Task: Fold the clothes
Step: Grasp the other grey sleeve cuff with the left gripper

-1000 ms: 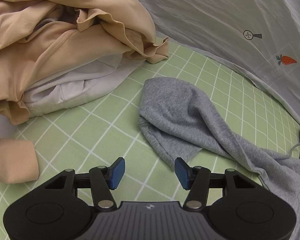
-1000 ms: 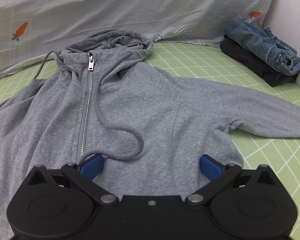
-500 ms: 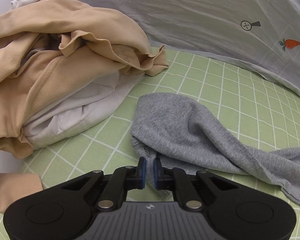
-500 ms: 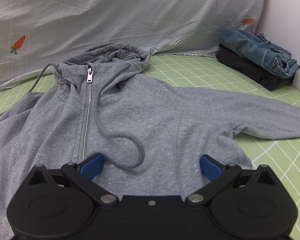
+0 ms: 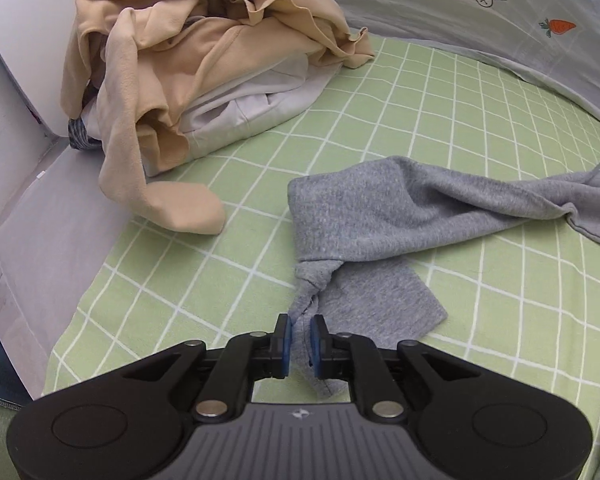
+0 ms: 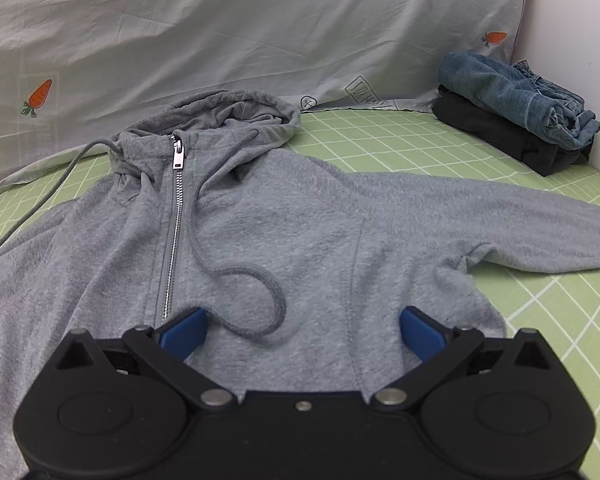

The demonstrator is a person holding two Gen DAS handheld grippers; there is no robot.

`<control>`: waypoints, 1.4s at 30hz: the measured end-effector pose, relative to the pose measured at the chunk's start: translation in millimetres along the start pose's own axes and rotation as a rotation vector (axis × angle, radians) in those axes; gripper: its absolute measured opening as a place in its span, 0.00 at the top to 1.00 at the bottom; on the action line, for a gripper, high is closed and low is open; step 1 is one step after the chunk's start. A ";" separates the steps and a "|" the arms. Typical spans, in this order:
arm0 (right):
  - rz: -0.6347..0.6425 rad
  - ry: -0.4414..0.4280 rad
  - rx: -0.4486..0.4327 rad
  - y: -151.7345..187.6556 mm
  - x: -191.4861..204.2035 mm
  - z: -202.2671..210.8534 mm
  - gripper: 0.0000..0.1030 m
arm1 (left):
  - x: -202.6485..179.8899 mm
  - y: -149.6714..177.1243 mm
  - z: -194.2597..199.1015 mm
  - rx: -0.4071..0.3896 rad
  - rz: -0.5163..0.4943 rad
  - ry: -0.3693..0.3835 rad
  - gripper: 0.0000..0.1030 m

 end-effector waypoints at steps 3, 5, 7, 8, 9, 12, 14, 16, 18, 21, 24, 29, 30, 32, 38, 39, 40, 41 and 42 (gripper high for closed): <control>0.000 0.000 0.000 -0.1 0.0 -0.2 0.00 | 5.8 -9.4 11.8 -0.052 0.027 0.052 0.80; 0.001 0.000 0.000 0.0 -0.2 -0.1 0.00 | 11.9 -21.0 15.4 -0.082 0.054 0.081 0.71; 0.002 0.000 0.000 -0.1 -0.4 -0.2 0.00 | 20.3 -35.2 11.1 -0.101 0.083 0.115 0.54; 0.002 0.000 0.000 -0.1 -0.5 -0.3 0.00 | 23.2 -41.8 5.4 -0.098 0.088 0.127 0.52; 0.002 0.000 0.000 -0.2 -0.6 -0.4 0.00 | 24.6 -48.2 -1.1 -0.090 0.087 0.134 0.49; 0.004 -0.001 -0.001 -0.3 -0.8 -0.6 0.00 | 26.6 -62.0 -25.9 -0.048 0.072 0.150 0.43; 0.004 0.000 -0.001 -0.2 -0.6 -0.5 0.00 | 26.7 -67.9 -41.3 -0.013 0.084 0.165 0.42; 0.004 0.001 -0.001 -0.3 -0.4 -0.5 0.00 | 26.8 -70.8 -51.4 0.011 0.104 0.188 0.42; 0.005 0.001 -0.001 -0.5 -0.4 -0.5 0.00 | 25.0 -71.2 -54.0 0.009 0.109 0.203 0.44; 0.006 0.002 -0.001 -0.8 -0.1 -0.7 0.00 | 21.0 -72.2 -52.7 -0.009 0.103 0.185 0.71; 0.007 0.003 -0.001 -0.7 -0.1 -0.6 0.00 | 20.5 -80.3 -42.3 -0.064 0.119 0.172 0.87; 0.008 0.002 -0.002 -0.6 0.0 -0.7 0.00 | 14.7 -100.5 2.1 -0.262 0.094 0.135 0.89; 0.007 0.001 -0.002 -0.6 -0.1 -0.7 0.00 | 11.8 -101.7 13.8 -0.311 0.076 0.127 0.89; 0.006 0.001 -0.002 -0.7 -0.2 -0.8 0.00 | 2.9 -97.5 36.2 -0.403 0.026 0.110 0.89; 0.004 -0.001 -0.003 -0.8 0.0 -0.9 0.00 | -27.5 -36.8 29.4 -0.330 -0.126 0.092 0.89; 0.004 -0.001 -0.003 -0.9 -0.3 -0.9 0.00 | -29.6 -23.4 21.7 -0.286 -0.120 0.115 0.89; 0.004 -0.002 -0.003 -0.8 -0.7 -0.9 0.00 | -31.7 -10.3 14.5 -0.242 -0.116 0.139 0.88; 0.004 -0.002 -0.003 -0.7 -0.8 -0.9 0.00 | -34.9 0.5 7.6 -0.196 -0.121 0.155 0.87; 0.004 -0.002 -0.003 -0.6 -0.8 -0.8 0.00 | -38.4 10.1 1.0 -0.152 -0.129 0.166 0.86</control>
Point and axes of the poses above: each gripper's, at about its wrist camera, not at the fingertips, and z roughly against the way its jaws point, x to its left, y to its underside, the point moved 2 cm from there along -z, roughly the way its jaws point, and after that the axes turned 7 degrees about x, right-handed, at the moved point
